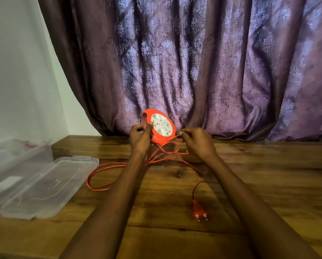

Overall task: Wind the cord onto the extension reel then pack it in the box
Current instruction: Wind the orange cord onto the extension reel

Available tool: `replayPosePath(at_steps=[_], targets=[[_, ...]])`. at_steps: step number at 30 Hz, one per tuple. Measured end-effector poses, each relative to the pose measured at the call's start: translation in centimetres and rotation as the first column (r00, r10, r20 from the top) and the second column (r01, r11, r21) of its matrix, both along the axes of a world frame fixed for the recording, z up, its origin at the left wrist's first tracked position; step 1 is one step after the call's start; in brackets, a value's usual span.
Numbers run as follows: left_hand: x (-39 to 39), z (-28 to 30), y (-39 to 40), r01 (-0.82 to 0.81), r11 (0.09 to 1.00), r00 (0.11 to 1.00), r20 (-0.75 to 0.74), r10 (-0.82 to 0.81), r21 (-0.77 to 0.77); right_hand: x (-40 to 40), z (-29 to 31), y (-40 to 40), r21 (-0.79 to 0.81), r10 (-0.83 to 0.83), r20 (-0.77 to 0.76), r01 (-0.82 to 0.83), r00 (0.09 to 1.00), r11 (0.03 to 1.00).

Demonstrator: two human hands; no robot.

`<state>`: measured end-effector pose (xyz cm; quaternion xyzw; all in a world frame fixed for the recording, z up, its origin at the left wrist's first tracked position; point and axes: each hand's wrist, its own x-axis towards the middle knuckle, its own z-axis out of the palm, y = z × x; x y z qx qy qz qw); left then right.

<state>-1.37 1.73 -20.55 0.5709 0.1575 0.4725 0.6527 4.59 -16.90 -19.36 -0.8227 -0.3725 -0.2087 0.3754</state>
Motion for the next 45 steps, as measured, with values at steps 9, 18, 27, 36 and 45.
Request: replayPosePath(at_steps=[9, 18, 27, 36, 45], targets=[[-0.4, 0.7, 0.0, 0.042, 0.997, 0.992, 0.122, -0.035, -0.061, 2.4, -2.2, -1.5, -0.439, -0.281, -0.305, 0.127, 0.910, 0.890], [-0.6, 0.3, -0.3, 0.083, 0.995, 0.989, 0.123, -0.076, -0.055, 1.0, -1.4, 0.2, -0.032, 0.071, -0.032, -0.072, 0.997, 0.997], [-0.5, 0.3, -0.7, 0.117, 0.992, 0.985, 0.133, -0.109, -0.055, 0.7, -2.1, 0.3, -0.092, 0.072, 0.102, -0.062, 0.992, 0.994], [-0.7, 0.5, -0.6, 0.151, 0.982, 0.975, 0.178, -0.129, -0.116, 1.4, -2.9, 0.1, -0.161, -0.068, -0.072, 0.056, 0.995, 0.985], [-0.9, 0.7, -0.5, 0.180, 0.976, 0.972, 0.176, -0.157, -0.122, 2.6, -2.4, -0.7, -0.273, 0.092, -0.309, -0.181, 0.947, 0.945]])
